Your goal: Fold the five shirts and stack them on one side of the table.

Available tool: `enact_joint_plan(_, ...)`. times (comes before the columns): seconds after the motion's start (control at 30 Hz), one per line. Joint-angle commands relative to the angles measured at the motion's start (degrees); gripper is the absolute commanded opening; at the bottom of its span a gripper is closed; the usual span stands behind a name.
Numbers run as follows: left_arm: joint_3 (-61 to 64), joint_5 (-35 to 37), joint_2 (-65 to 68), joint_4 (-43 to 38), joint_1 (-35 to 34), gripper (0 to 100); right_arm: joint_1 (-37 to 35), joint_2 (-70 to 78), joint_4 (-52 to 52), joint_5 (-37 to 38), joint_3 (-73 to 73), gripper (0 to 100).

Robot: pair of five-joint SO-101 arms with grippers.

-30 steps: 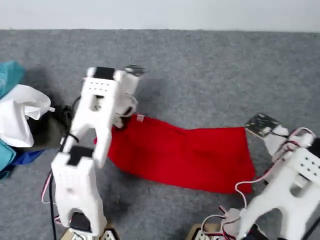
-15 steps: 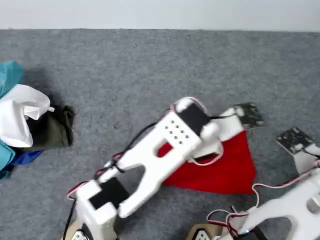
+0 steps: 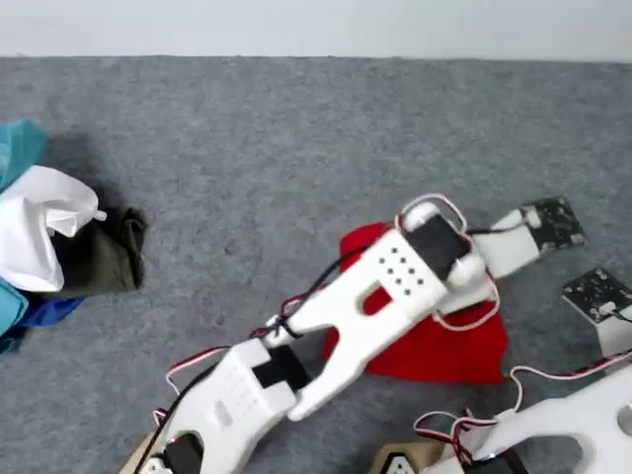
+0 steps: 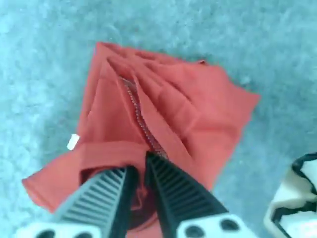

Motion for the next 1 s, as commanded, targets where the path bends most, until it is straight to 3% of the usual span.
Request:
enact_joint_plan(0.0,-2.59,1.41,-0.62,1.49,2.29,7,0.48,-1.01,-0.66,0.79,-0.18,12.2)
enact_joint_plan(0.17,-5.58,14.15,-0.62,1.41,0.53,24,0.48,-1.01,-0.22,0.7,-0.18,12.2)
enact_joint_plan(0.4,-6.29,15.91,-0.79,1.49,-7.82,22,-4.79,-1.63,2.68,-2.02,-0.53,12.2)
enact_joint_plan(0.53,-5.67,15.91,-1.93,1.58,-15.65,20,-16.57,-1.63,3.56,-17.93,-1.76,12.6)
enact_joint_plan(0.63,-2.15,15.91,-5.89,1.58,-20.48,19,-29.41,-1.63,5.67,-29.54,-3.87,12.7)
enact_joint_plan(0.83,16.13,15.82,-17.23,1.58,-29.27,19,-58.77,-0.92,4.79,-41.41,-3.08,12.7)
enact_joint_plan(0.97,30.64,14.42,-25.85,1.58,-35.34,19,-68.97,-0.75,-2.68,-44.48,1.85,18.5)
